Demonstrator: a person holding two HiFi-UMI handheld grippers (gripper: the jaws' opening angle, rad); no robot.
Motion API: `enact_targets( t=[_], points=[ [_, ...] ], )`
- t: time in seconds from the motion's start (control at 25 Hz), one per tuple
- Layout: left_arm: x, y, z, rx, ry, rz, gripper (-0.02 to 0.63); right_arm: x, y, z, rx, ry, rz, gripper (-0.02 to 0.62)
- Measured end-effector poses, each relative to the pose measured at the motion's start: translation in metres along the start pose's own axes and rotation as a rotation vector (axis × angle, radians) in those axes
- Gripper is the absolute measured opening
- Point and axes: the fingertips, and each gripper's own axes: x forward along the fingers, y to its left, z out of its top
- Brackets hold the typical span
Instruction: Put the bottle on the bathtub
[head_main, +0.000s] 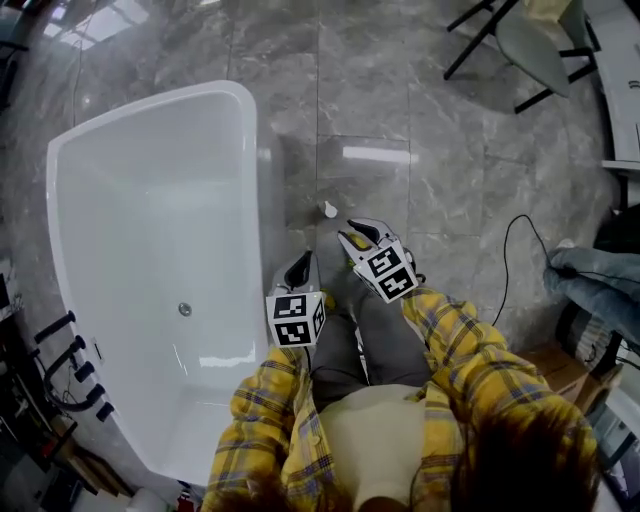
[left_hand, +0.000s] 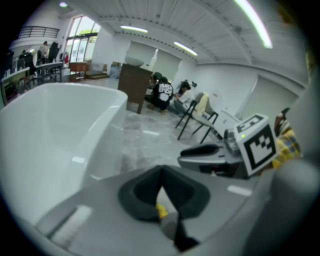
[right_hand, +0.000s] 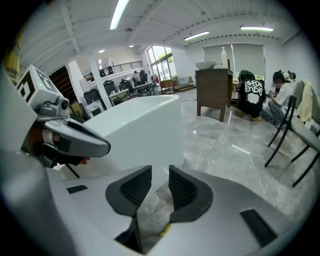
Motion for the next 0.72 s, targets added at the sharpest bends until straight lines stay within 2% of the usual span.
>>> enact_targets(
  t=[0.2,0.44,0.72],
  points=[
    [-0.031,0.000,0.022,0.025,-0.048,0.010,0.009,-0.031,0.007,0.025,0.017,-0.053,-0.003,0.089],
    [-0.056,0.000,0.034,-0.008,-0.096,0.029,0.009,-0.065,0.010,0.049,0.039,-0.106,-0.032,0.037],
    [-0.080,-0.002,0.040,-0.049,-0.143,0.068,0.009,-0.094,0.026,0.058,0.033,-0.117,-0.041,0.015]
  ],
)
